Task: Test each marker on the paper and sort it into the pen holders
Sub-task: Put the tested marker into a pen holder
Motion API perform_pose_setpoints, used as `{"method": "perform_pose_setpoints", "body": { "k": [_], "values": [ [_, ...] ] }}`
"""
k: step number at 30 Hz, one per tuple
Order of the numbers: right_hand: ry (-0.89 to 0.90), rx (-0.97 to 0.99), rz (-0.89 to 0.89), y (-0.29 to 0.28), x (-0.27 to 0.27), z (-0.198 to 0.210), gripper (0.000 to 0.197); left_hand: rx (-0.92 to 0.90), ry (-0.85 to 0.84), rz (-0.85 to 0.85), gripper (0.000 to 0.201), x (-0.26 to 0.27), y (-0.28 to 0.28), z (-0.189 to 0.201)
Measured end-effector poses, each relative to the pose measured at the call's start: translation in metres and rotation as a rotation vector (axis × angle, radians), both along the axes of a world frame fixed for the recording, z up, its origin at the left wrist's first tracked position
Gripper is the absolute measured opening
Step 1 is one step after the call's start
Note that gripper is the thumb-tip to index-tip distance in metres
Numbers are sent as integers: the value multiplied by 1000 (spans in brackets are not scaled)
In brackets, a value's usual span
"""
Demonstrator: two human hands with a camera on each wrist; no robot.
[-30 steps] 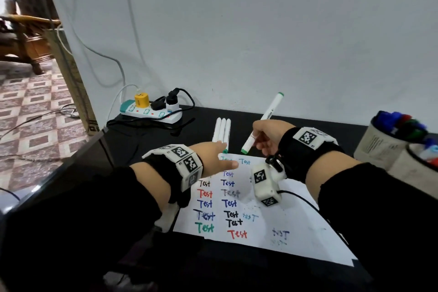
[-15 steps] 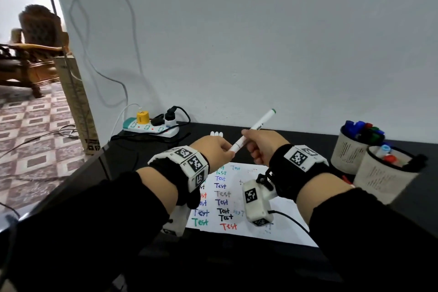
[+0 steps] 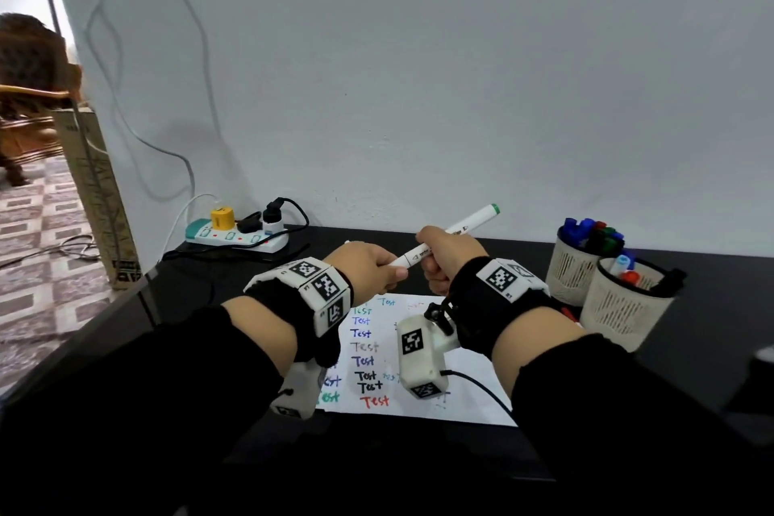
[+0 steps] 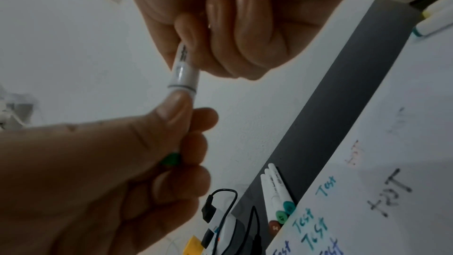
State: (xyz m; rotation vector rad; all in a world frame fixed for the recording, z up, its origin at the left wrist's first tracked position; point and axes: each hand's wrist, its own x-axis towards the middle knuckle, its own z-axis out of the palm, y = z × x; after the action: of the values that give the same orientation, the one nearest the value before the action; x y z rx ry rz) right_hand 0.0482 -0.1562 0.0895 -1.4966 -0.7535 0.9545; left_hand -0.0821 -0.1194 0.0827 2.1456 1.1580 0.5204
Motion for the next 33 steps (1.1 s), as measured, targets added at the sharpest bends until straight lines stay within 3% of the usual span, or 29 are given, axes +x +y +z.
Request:
{"method": "perform_pose_setpoints", "body": {
  "k": [7,15,21,26,31,33],
  "values": [
    [63,142,47,-2,7,-5,30,-159,-112,-77,21,1,5,6],
    [35,92,-10,-2,3,-2,33,10,-53,-24,8,-4,-1,5],
    [108,166,57,2,-1,-12,37,-166,-64,-74,11,-12,8,3],
    [61,86,-7,9,-4,-10,31,-40,-63,-5,7,-12,10,-1],
    [153,177,68,14,-4,-18,35,-208,-112,-92,22,-18,18,1],
    [161,148,34,16,-5,-21,33,-153,-66,-70,21,-18,19,0]
  ]
}}
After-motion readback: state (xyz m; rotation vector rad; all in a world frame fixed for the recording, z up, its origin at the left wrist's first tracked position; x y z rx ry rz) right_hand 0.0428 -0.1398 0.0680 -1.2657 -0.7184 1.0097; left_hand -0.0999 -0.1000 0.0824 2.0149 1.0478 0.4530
